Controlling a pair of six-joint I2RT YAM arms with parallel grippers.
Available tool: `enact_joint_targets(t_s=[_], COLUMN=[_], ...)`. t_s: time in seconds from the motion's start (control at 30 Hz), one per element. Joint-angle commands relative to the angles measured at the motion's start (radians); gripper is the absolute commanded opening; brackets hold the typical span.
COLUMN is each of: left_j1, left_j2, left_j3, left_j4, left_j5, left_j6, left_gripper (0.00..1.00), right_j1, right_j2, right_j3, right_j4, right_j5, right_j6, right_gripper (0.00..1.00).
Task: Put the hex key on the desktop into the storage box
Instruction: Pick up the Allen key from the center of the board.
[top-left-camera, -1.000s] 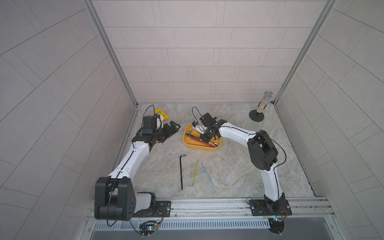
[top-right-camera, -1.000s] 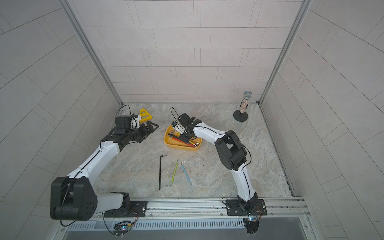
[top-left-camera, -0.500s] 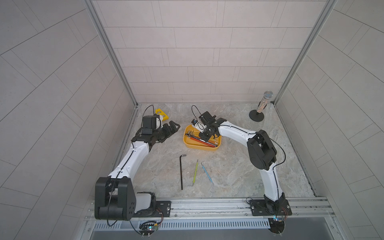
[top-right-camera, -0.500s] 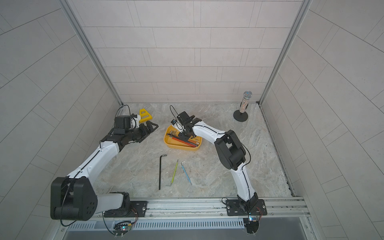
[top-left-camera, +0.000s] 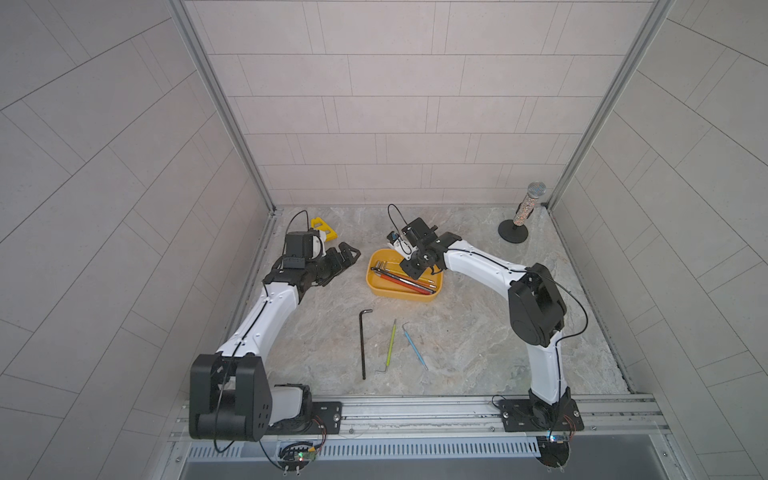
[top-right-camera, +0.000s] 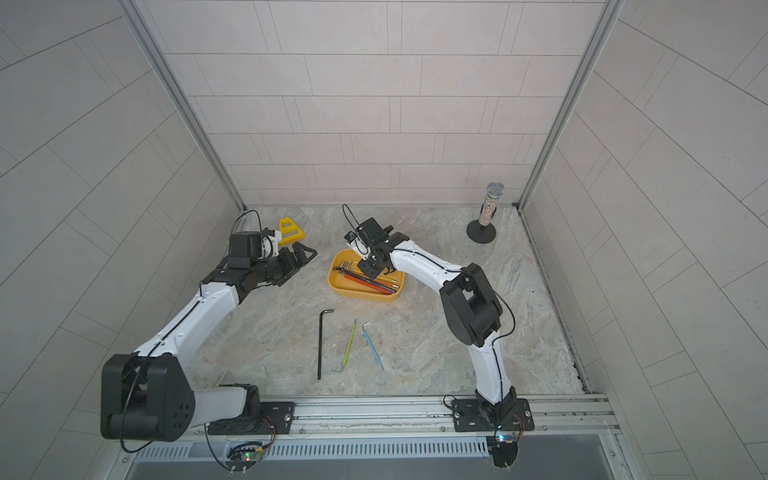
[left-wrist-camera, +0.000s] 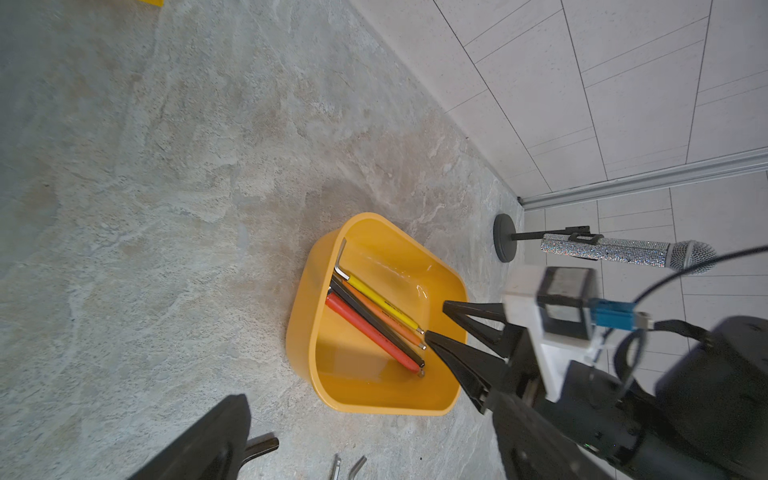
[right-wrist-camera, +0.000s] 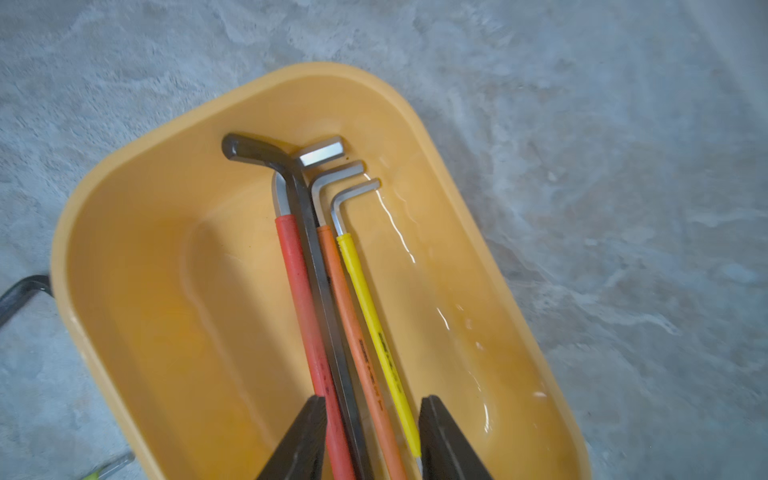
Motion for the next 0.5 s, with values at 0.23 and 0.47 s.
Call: enact_joint_targets(t_s=[0.23,0.47], left_j1=[0.003,0.004], left_j2=[-0.031,-0.067], left_j3=[-0.016,-0.020], left_j4=[-0.006,-0.059], left_j5=[-0.023,-0.056], left_j6=[0.021,0.055], left_gripper=[0.99,0.99], right_j1=[-0.003,-0.003], right_j2=[-0.307,-0.488], right_j3=[-0.230,-0.407], right_j4=[0.059,0.085], right_j5=[0.052,0.038], right_j6=[0.176,0.266], right_gripper=[0.65,0.74])
